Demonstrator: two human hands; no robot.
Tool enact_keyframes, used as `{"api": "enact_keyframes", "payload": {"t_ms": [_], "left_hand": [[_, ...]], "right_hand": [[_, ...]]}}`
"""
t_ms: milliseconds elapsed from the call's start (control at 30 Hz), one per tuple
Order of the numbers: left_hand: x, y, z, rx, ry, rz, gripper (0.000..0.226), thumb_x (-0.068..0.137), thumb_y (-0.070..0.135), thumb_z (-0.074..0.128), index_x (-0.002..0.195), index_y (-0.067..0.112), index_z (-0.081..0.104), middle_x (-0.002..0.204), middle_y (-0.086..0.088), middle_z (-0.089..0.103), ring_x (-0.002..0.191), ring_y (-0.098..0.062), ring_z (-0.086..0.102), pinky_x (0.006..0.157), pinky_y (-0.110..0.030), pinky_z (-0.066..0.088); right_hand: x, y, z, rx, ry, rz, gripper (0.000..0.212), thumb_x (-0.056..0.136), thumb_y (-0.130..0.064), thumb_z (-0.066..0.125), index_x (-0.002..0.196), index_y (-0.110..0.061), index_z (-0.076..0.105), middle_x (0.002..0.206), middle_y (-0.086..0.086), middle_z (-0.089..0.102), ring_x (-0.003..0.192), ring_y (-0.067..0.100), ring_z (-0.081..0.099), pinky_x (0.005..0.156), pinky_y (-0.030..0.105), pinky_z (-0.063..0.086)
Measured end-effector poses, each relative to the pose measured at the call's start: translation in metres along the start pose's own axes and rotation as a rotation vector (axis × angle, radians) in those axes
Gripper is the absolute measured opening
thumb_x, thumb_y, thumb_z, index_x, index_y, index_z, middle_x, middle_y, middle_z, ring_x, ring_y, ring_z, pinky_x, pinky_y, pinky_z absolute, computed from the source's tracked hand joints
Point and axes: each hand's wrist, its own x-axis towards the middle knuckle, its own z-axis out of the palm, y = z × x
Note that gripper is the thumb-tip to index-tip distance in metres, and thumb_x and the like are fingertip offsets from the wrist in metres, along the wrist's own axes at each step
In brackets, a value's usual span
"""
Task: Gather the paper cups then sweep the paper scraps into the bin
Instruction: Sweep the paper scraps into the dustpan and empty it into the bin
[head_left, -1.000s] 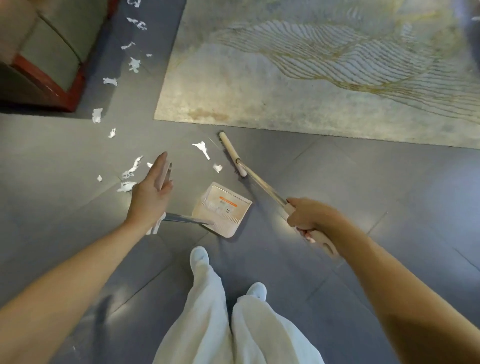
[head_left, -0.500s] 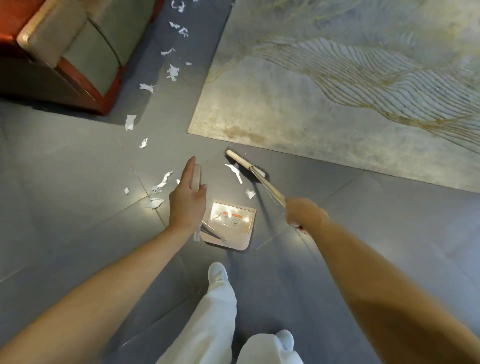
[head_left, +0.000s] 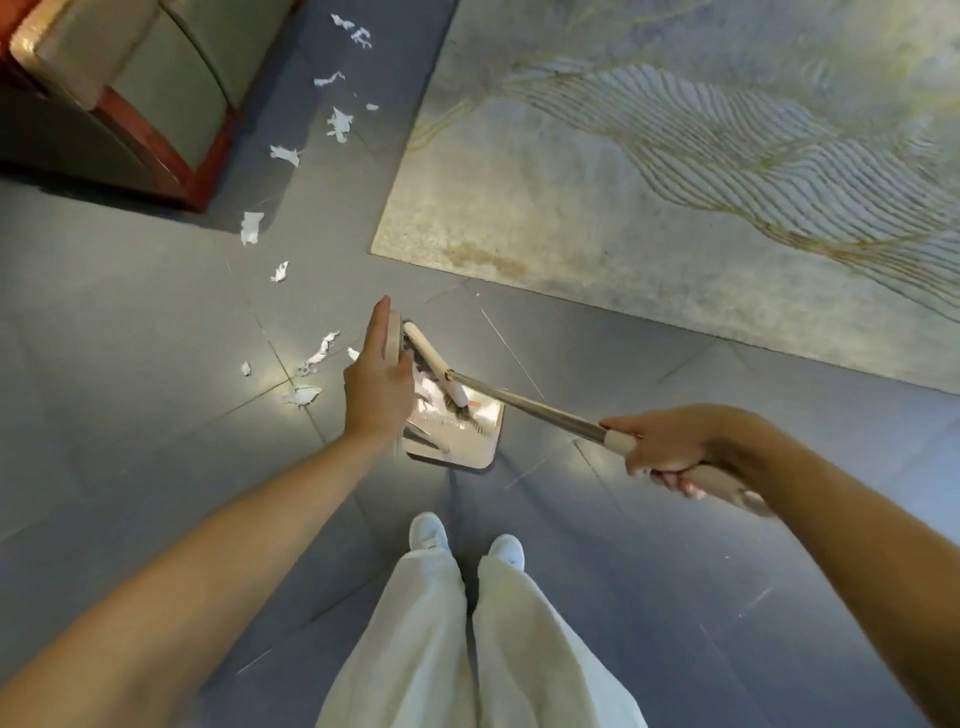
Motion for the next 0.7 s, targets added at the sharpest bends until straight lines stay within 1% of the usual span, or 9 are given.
{"api": "enact_keyframes", "payload": {"t_ms": [167,233,300,367,433,500,567,633,700], "left_hand": [[-0.027,-0.022,-0.023,-0.040,0.049,-0.009,0.059,0.097,0.016,0.053,0.145,0.043,0.033,0.139,0.011,0.050,0.114,-0.019,0.057,0.088,-0.016,0.038],[-0.039,-0.027,-0.034,-0.032,0.070,-0.017,0.060,0.095,0.017,0.055,0.139,0.054,0.035,0.121,0.015,0.059,0.097,-0.014,0.059,0.080,-0.017,0.039],[-0.051,-0.032,-0.045,-0.022,0.074,-0.043,0.065,0.094,0.019,0.056,0.131,0.066,0.033,0.105,0.024,0.061,0.084,-0.006,0.055,0.073,-0.010,0.039],[-0.061,-0.037,-0.054,-0.030,0.069,-0.073,0.067,0.093,0.019,0.056,0.128,0.071,0.032,0.104,0.030,0.059,0.089,-0.005,0.055,0.079,-0.013,0.039],[-0.066,-0.042,-0.063,-0.024,0.080,-0.084,0.067,0.093,0.017,0.058,0.129,0.067,0.033,0.113,0.039,0.054,0.102,-0.002,0.053,0.090,-0.019,0.038],[-0.067,-0.047,-0.073,-0.007,0.093,-0.082,0.069,0.093,0.014,0.059,0.128,0.068,0.034,0.115,0.054,0.042,0.110,0.010,0.046,0.095,-0.013,0.034],[-0.066,-0.053,-0.083,-0.029,0.110,-0.082,0.072,0.093,0.012,0.059,0.124,0.072,0.035,0.121,0.050,0.045,0.114,0.010,0.047,0.096,-0.007,0.032],[-0.065,-0.062,-0.097,-0.074,0.126,-0.086,0.074,0.093,0.009,0.060,0.120,0.074,0.039,0.125,0.042,0.050,0.121,0.003,0.050,0.100,-0.008,0.032],[-0.063,-0.071,-0.115,-0.079,0.133,-0.096,0.076,0.092,0.006,0.061,0.115,0.076,0.042,0.118,0.048,0.049,0.123,0.003,0.048,0.101,-0.008,0.033]], "right_hand": [[-0.004,-0.005,-0.010,0.003,0.080,-0.048,0.043,0.092,-0.001,0.050,0.128,-0.025,0.045,0.061,0.009,0.048,0.044,0.012,0.041,0.038,0.020,0.038],[0.008,-0.016,-0.011,-0.032,0.133,-0.076,0.038,0.093,-0.003,0.049,0.127,-0.017,0.047,0.062,0.009,0.050,0.046,0.014,0.042,0.041,0.022,0.040],[0.028,-0.026,-0.011,-0.051,0.216,-0.068,0.033,0.094,-0.002,0.046,0.126,-0.011,0.047,0.066,0.012,0.051,0.050,0.017,0.044,0.046,0.026,0.039],[0.052,-0.037,-0.010,-0.052,0.312,-0.047,0.029,0.094,-0.001,0.045,0.123,-0.005,0.048,0.071,0.014,0.052,0.056,0.020,0.046,0.051,0.029,0.041],[0.074,-0.051,-0.013,-0.047,0.378,-0.035,0.024,0.095,-0.003,0.044,0.118,0.000,0.050,0.076,0.016,0.055,0.062,0.022,0.049,0.055,0.031,0.042],[0.091,-0.064,-0.019,-0.045,0.412,-0.020,0.017,0.096,-0.004,0.043,0.111,0.001,0.049,0.073,0.013,0.053,0.057,0.019,0.047,0.050,0.027,0.039],[0.109,-0.073,-0.027,-0.016,0.419,0.019,0.015,0.097,-0.005,0.042,0.110,0.000,0.048,0.071,0.011,0.049,0.054,0.016,0.043,0.044,0.024,0.035],[0.121,-0.082,-0.034,0.033,0.395,0.054,0.020,0.096,-0.003,0.042,0.114,0.003,0.048,0.071,0.011,0.047,0.055,0.016,0.041,0.045,0.025,0.034],[0.131,-0.094,-0.035,0.009,0.354,0.044,0.023,0.094,0.001,0.042,0.116,0.007,0.048,0.070,0.013,0.045,0.057,0.019,0.041,0.050,0.029,0.036]]}}
